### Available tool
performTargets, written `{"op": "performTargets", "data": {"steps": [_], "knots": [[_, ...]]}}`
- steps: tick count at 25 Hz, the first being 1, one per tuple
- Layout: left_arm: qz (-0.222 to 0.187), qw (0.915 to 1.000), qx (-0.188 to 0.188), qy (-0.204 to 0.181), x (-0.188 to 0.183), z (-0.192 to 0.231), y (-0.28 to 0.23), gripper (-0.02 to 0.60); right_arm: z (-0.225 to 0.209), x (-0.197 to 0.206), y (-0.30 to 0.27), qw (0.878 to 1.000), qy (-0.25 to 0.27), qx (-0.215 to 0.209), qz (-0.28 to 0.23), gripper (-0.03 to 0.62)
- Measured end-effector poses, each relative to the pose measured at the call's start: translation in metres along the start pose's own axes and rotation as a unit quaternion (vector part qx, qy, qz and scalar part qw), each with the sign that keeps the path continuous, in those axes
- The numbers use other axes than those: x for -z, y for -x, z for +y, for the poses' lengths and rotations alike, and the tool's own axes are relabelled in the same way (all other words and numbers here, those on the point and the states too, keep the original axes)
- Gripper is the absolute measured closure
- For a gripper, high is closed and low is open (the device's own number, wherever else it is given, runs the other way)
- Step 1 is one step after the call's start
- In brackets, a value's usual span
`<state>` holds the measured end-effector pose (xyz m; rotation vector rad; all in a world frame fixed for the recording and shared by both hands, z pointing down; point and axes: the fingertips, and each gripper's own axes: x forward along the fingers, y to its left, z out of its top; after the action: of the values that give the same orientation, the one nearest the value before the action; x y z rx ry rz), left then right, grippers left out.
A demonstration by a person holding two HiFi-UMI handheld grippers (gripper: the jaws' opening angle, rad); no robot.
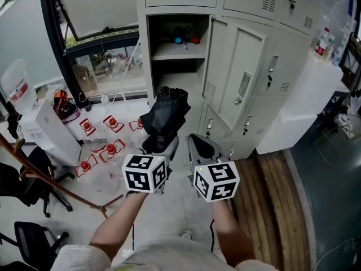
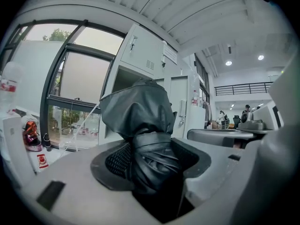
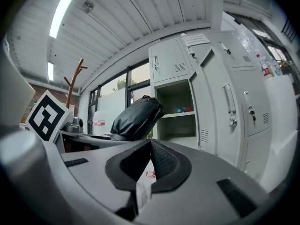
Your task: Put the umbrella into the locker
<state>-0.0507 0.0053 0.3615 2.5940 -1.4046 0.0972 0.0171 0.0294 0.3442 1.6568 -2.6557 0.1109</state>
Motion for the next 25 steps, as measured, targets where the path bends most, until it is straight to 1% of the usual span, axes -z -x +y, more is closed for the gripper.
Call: {"op": "performTargets", "data": {"steps": [9,15,18,21,25], "knots": [[0.009,0.9997,-0.020,0.015,0.006,-0.015,-0.042,0.324,-0.043,-0.001,-0.008,1.000,0.003,-0.018,-0.002,0.591],[0.012,0.9993,-0.029,0.020,0.009,-0.013,-0.052,0.324,-0.053,-0.002,-0.010,1.000,0.006,-0.026,-0.004,0.591],[0.015,0.9993,-0.032,0.015,0.010,-0.009,-0.057,0.324,-0.058,-0.001,-0.013,1.000,0.007,-0.026,-0.001,0.591],[0.017,0.9993,-0.031,0.013,0.010,-0.003,-0.066,0.324,-0.062,-0.001,-0.019,1.000,0.012,-0.025,0.002,0.591],[0.017,0.9996,-0.018,0.010,0.008,0.005,-0.086,0.324,-0.070,-0.001,-0.036,1.000,0.018,-0.019,0.003,0.591]]}}
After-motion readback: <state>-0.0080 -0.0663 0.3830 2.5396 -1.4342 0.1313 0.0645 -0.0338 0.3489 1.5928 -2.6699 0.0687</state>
